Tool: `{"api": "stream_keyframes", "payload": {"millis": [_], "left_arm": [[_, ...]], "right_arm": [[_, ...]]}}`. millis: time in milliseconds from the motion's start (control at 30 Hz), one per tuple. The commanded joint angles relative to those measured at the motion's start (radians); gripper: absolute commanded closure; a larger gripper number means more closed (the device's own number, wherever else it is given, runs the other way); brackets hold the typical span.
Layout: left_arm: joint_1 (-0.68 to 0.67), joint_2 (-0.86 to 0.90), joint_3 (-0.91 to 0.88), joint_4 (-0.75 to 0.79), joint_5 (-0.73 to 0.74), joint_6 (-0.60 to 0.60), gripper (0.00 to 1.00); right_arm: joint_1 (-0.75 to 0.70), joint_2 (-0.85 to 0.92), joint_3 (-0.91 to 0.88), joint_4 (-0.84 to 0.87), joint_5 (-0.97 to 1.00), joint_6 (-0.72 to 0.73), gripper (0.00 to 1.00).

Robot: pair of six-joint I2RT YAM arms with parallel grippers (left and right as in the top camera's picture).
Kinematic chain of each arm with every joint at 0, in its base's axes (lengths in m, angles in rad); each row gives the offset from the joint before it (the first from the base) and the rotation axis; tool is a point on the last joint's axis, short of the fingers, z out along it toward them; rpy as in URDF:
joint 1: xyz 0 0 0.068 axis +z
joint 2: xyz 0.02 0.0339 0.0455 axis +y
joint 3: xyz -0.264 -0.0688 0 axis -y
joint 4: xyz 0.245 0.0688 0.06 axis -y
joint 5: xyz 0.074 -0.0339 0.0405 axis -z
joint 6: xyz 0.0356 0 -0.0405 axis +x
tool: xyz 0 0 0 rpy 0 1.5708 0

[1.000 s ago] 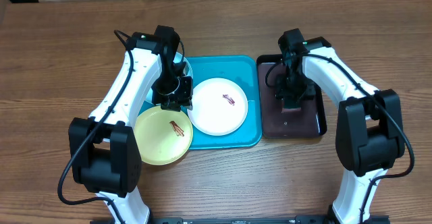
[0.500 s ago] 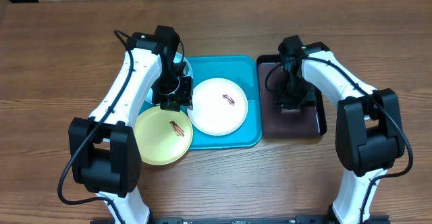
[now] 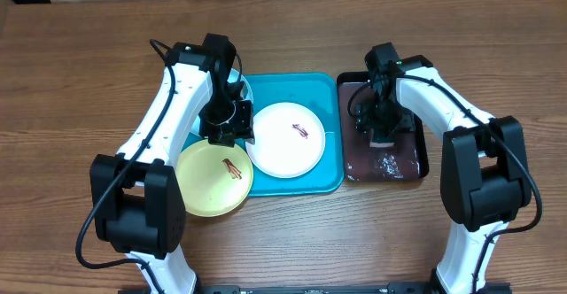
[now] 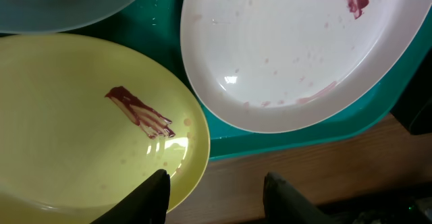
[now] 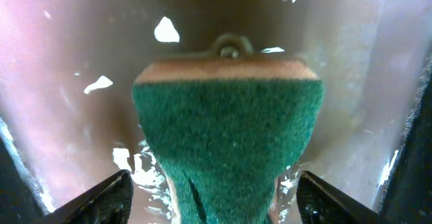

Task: Clean dirty plates on tray and stack at the side
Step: 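Grasp the green sponge in the black tray with the right gripper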

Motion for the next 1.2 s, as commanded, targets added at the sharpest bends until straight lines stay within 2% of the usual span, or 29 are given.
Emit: {"api": "stream_keyframes", "payload": {"millis": [0,33,67,100,133,167,200,267,300,500,633,667,733,767,833,867,900,933,1067,1133,1167], "left_arm": [[-0.005,0.000,-0.001,-0.010,-0.006,-0.013,0.53],[-0.005,0.000,-0.001,-0.009,-0.006,-0.013,0.53],[-0.005,0.000,-0.001,-0.009,-0.006,-0.013,0.53],[-0.005,0.000,-0.001,-0.007,-0.006,-0.013,0.53],[-0.005,0.000,-0.001,-0.006,-0.006,-0.013,0.53],[-0.005,0.000,-0.001,-0.006,-0.006,-0.013,0.53],[-0.005,0.000,-0.001,-0.006,-0.006,-0.013,0.53],[-0.005,0.000,-0.001,-0.006,-0.006,-0.013,0.53],[-0.005,0.000,-0.001,-0.006,-0.006,-0.013,0.53],[-0.005,0.000,-0.001,-0.006,-0.006,-0.013,0.53],[-0.008,0.000,-0.001,-0.010,-0.006,-0.013,0.53],[-0.009,0.000,-0.001,-0.010,-0.006,-0.013,0.53],[-0.010,0.000,-0.001,-0.010,-0.006,-0.013,0.53],[-0.010,0.000,-0.001,-0.009,-0.006,-0.013,0.53],[-0.010,0.000,-0.001,-0.009,-0.006,-0.013,0.53],[-0.010,0.000,-0.001,-0.009,-0.006,-0.013,0.52],[-0.011,0.000,-0.001,-0.010,-0.006,-0.013,0.52],[-0.011,0.000,-0.001,-0.010,-0.006,-0.013,0.52],[-0.013,0.000,-0.001,-0.008,-0.006,-0.014,0.52],[-0.015,0.000,-0.001,-0.007,-0.006,-0.013,0.52],[-0.016,0.000,-0.001,-0.006,-0.006,-0.014,0.52]], "right_arm": [[-0.005,0.010,-0.004,0.011,0.006,0.000,0.28],[-0.005,0.010,-0.005,0.013,0.006,0.000,0.38],[-0.006,0.010,-0.005,0.013,0.006,0.000,0.59],[-0.006,0.010,-0.005,0.013,0.006,0.000,0.87],[-0.005,0.010,-0.005,0.013,0.006,0.000,0.96],[-0.006,0.010,-0.005,0.013,0.006,0.000,0.96],[-0.005,0.010,-0.005,0.013,0.006,0.000,0.87],[-0.006,0.010,-0.005,0.024,0.006,0.000,0.37],[-0.006,0.010,-0.005,0.036,0.007,0.000,0.23],[-0.011,0.010,-0.005,0.118,0.014,0.000,0.21],[-0.011,0.010,-0.005,0.161,0.014,0.001,0.25],[-0.011,0.010,-0.005,0.164,0.014,0.000,0.45],[-0.011,0.010,-0.005,0.164,0.014,0.000,0.93],[-0.011,0.010,-0.005,0.171,0.014,0.000,0.96],[-0.011,0.010,-0.002,0.176,0.013,0.001,0.96],[-0.011,0.010,0.005,0.169,0.013,0.001,0.84],[-0.011,0.010,0.020,0.153,0.013,0.001,0.47],[-0.011,0.010,0.053,0.111,0.013,0.000,0.15],[-0.011,0.010,0.131,-0.014,0.013,0.000,0.13],[-0.011,0.010,0.141,-0.055,0.013,0.000,0.18],[-0.011,0.010,0.140,-0.069,0.013,0.000,0.24]]}}
